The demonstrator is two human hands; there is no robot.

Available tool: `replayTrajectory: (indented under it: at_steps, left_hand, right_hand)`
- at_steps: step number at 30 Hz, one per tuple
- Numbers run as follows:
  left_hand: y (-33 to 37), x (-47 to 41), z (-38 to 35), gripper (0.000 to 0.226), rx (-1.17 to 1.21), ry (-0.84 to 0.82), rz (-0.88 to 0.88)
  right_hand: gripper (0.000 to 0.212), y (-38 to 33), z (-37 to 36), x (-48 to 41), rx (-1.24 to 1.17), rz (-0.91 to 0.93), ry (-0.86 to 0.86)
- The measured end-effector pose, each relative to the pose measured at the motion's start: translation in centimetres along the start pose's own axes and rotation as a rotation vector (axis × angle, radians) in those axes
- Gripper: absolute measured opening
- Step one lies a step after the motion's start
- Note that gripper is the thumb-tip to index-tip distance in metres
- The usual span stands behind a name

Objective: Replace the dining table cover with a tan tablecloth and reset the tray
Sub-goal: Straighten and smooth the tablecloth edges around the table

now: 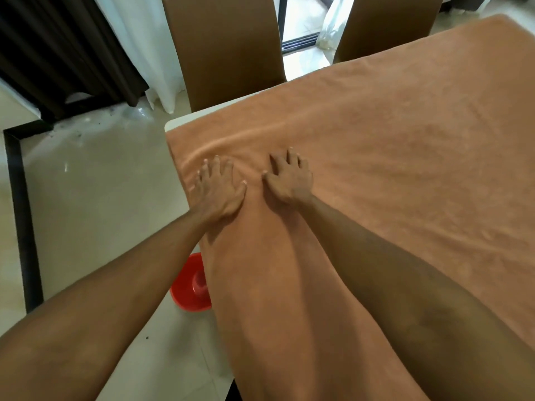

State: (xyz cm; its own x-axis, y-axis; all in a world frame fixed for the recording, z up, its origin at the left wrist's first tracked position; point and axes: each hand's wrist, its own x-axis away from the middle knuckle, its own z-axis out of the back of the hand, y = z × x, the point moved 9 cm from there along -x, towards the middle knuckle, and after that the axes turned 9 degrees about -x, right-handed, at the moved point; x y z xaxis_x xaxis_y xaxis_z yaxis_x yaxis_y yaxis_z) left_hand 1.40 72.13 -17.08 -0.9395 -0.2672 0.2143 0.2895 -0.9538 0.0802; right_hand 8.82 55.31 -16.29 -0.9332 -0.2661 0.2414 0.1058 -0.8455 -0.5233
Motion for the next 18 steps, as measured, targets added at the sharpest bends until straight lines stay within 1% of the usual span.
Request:
replayTrajectory:
  at_steps: [2,4,6,8,11,18]
  left_hand:
    - [-0.6,-0.7,0.1,0.075,0.007,-0.022,0.028]
    - [-1.1,-1.4,0.2,0.074,-0.002,-0.037,0.037]
    - [-1.6,-1.7,0.1,0.073,-0.002,-0.054,0.037]
    - [-2.0,-2.0,0.0,0.072,-0.014,-0.052,0.023]
    - [-2.4,-2.5,-0.4,0.071,-0.053,-0.041,0.015]
    - [-3.8,-5.0,0.0,0.073,-0.050,0.028,-0.018]
  right_hand:
    - [0.054,-1.3,0.0,-0.8,-0.029,0.035,-0.056]
    - [0.053,-2.2,0.2,-0.9,-0.053,0.090,-0.072]
    - [0.053,-3.0,0.6,-0.2,-0.032,0.163,-0.001]
    - [0.052,-3.2,0.1,0.4,0.070,0.207,0.075]
    - [0.066,-2.5,-2.3,0.2,0.135,0.157,0.001]
    - [0.072,-3.5,-3.9,-1.8,0.167,0.178,0.053]
